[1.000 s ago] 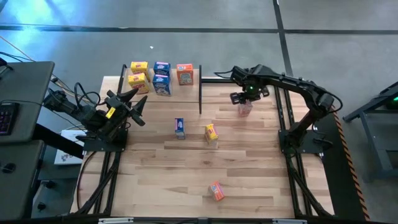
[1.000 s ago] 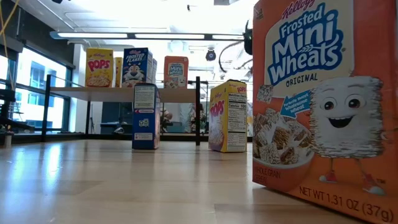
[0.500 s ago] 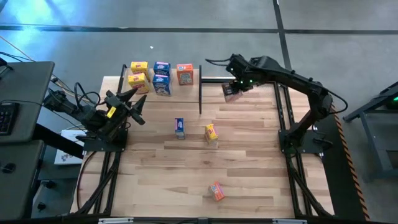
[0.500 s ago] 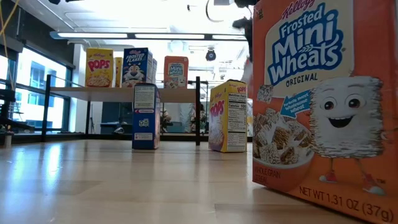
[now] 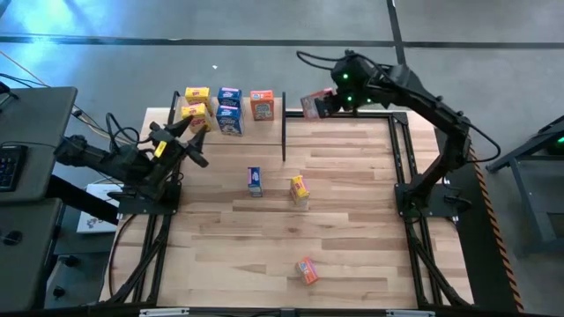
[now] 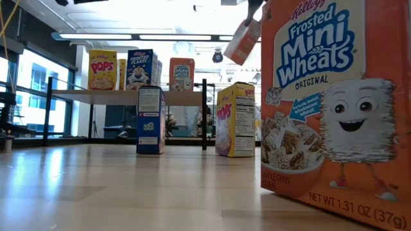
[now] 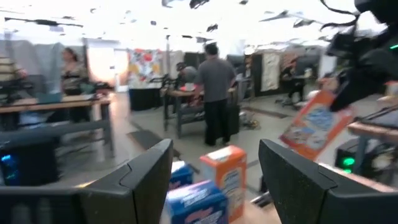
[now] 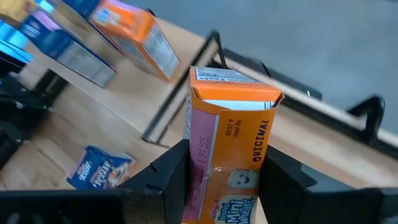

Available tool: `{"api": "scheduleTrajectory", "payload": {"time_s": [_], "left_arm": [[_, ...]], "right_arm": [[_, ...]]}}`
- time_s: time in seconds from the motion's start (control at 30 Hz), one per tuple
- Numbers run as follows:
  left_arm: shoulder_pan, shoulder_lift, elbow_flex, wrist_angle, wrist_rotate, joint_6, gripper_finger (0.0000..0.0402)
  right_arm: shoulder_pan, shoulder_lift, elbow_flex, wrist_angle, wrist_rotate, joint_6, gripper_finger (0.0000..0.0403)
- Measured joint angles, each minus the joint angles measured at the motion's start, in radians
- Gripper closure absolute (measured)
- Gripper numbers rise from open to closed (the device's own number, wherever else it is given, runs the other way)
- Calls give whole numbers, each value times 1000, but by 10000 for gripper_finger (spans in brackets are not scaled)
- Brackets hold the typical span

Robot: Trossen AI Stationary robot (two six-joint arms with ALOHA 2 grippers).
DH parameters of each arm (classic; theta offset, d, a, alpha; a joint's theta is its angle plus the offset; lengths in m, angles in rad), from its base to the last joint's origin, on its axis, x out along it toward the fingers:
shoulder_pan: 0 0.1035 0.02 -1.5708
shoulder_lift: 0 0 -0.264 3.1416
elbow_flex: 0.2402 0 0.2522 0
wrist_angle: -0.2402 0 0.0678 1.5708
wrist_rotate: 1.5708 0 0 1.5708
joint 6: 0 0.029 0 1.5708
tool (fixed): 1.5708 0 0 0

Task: Stack cereal on shelf
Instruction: Put the top orange cereal box on the shelf aligned with the other orange cereal box

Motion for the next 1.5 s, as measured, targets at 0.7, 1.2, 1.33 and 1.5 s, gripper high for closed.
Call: {"api": "scheduleTrajectory", "payload": {"time_s": [0.7, 1.2, 1.33, 1.5], "left_arm": [[157, 21, 137, -581, 515, -543, 172], [232, 11, 138, -891, 707, -786, 172], [233, 11, 138, -910, 713, -767, 172], [233, 5, 120, -922, 713, -717, 172]], "right_arm": [[-3, 0, 45, 193, -87, -242, 249], [27, 14, 45, 243, -105, -394, 249], [53, 40, 45, 252, -105, -426, 249], [71, 80, 45, 254, -106, -447, 249]]}}
